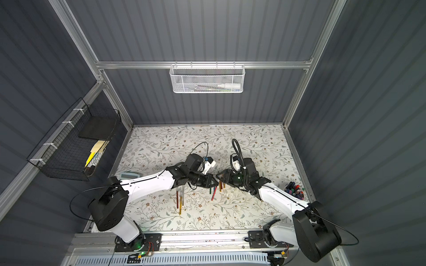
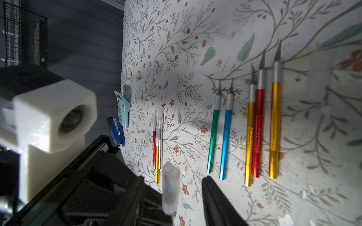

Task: Remove protective caps from carving knives
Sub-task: Pick up the carving knife from the center of the board.

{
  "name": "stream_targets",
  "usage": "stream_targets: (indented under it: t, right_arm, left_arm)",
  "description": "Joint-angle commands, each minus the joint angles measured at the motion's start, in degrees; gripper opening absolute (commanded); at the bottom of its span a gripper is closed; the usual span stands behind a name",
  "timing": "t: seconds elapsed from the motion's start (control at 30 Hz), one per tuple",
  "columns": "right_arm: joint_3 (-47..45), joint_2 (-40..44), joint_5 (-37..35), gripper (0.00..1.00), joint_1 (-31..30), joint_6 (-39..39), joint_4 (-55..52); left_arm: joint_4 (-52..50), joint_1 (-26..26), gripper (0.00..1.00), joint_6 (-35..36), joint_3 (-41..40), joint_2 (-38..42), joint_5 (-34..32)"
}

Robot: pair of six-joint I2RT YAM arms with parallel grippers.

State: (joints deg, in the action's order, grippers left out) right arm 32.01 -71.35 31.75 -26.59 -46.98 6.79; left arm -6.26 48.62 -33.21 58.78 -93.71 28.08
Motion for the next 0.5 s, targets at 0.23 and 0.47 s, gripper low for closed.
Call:
stream_targets:
  t: [0.23,0.47]
  right_arm:
    - [1.1,-0.6,-1.4,0.24,-0.9,-1.2,1.7]
    - [1.2,-0.1,-1.5,0.11,-0.9,-1.2,1.6]
  left_arm:
    - [2.1,-0.5,0.08,-0.9,-1.9,2.2,2.7]
    - [3.9,-0.5,0.12,-2.0,-2.7,1.5,3.1]
